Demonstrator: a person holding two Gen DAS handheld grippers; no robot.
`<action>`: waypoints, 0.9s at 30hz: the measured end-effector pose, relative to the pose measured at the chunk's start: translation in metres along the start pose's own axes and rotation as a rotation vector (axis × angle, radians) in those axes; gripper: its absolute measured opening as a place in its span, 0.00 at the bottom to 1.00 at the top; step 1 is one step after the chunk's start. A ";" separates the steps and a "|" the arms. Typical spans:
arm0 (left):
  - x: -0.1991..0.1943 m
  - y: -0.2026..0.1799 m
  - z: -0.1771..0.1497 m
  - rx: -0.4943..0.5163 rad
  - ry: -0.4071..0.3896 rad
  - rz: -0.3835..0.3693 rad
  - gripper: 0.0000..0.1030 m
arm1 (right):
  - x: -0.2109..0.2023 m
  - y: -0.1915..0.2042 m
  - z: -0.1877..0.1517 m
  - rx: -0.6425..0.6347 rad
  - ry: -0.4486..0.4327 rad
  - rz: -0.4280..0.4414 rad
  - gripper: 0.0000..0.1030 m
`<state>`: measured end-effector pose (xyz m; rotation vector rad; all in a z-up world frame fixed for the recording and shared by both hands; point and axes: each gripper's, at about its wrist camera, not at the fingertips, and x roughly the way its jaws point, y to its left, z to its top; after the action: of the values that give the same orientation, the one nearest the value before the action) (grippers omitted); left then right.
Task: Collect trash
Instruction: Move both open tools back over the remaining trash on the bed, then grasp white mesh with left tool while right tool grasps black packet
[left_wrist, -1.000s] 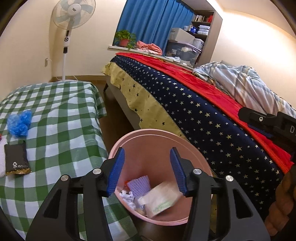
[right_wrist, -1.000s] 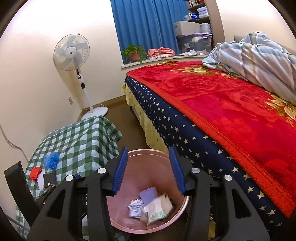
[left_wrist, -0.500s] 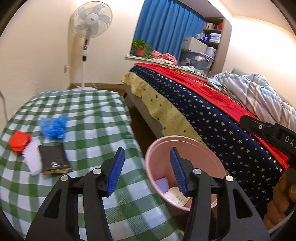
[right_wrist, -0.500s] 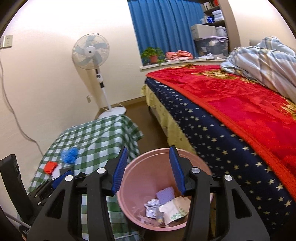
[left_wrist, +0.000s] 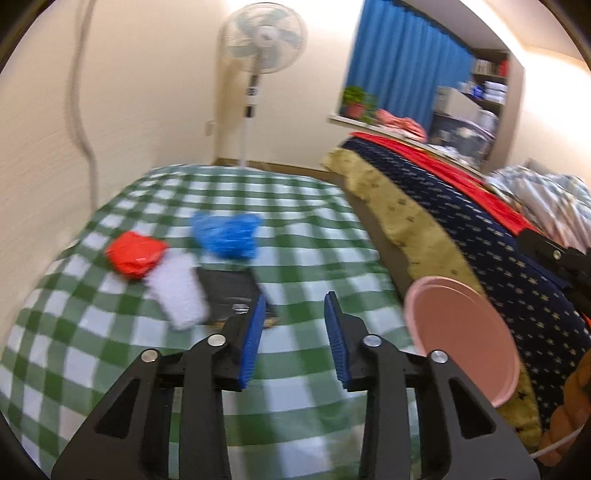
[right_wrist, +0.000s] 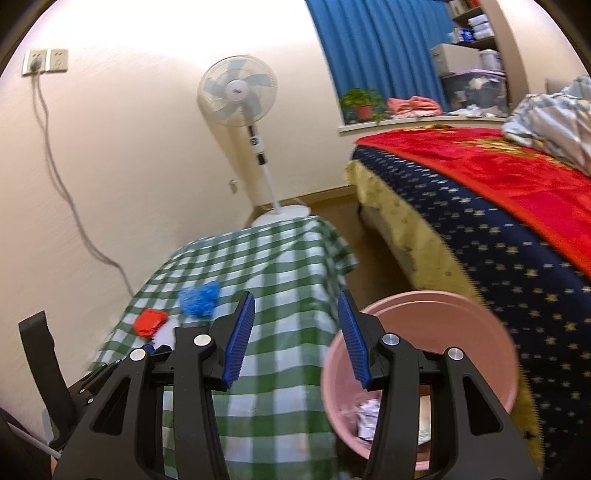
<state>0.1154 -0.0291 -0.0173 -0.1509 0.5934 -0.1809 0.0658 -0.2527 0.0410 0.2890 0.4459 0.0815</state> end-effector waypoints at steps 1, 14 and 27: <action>0.000 0.007 0.000 -0.013 -0.003 0.020 0.28 | 0.006 0.006 -0.001 -0.007 0.004 0.016 0.46; 0.000 0.094 0.002 -0.209 -0.038 0.328 0.25 | 0.097 0.074 -0.035 -0.053 0.175 0.221 0.58; 0.008 0.112 0.006 -0.247 -0.036 0.381 0.25 | 0.179 0.116 -0.067 -0.044 0.396 0.273 0.80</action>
<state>0.1395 0.0789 -0.0387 -0.2758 0.5970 0.2653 0.1954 -0.0998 -0.0570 0.2896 0.7942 0.4198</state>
